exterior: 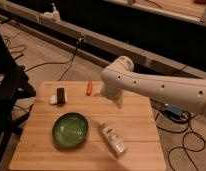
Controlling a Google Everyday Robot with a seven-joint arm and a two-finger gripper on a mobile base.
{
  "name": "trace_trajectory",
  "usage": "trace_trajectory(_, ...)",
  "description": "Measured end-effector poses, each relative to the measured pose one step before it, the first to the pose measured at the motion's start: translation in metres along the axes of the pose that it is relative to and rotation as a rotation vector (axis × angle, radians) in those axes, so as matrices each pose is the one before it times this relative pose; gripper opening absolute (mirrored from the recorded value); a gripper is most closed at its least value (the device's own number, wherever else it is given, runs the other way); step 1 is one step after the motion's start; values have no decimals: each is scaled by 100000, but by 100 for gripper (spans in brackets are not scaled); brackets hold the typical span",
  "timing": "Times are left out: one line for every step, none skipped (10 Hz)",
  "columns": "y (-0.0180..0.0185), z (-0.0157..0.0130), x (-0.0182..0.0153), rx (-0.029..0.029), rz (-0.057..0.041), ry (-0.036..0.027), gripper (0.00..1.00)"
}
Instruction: Place the bottle in the ceramic bowl
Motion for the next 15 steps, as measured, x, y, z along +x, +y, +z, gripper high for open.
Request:
trace_trajectory(-1,1,-1,3,1,1,80)
trace_trajectory(1,0,2,-4,5,7,80)
trace_trajectory(-4,12,11,-3,14,55,80)
trace_trajectory(-77,157,175,139,-197,727,80)
trace_trajectory(-115,159,270,286,-230,1127,80)
trace_trajectory(-220,212,299,763,-217,1127,80)
trace_trajectory(-318,345,503,1120,-646,1859,80)
trace_trajectory(-261,373,655,777,-1077,2108,80)
trace_trajectory(-112,300,538,93,-706,1672,80)
trace_trajectory(-172,501,824,-60,-751,2580,80)
trace_trajectory(-318,716,915,145,-574,2992,80)
trace_trajectory(-543,747,872,786,-402,3005,80)
trace_trajectory(-526,617,685,766,-226,2504,80)
trace_trajectory(-491,626,645,600,-237,2561,80)
trace_trajectory(-606,982,1115,546,-1867,4334,80)
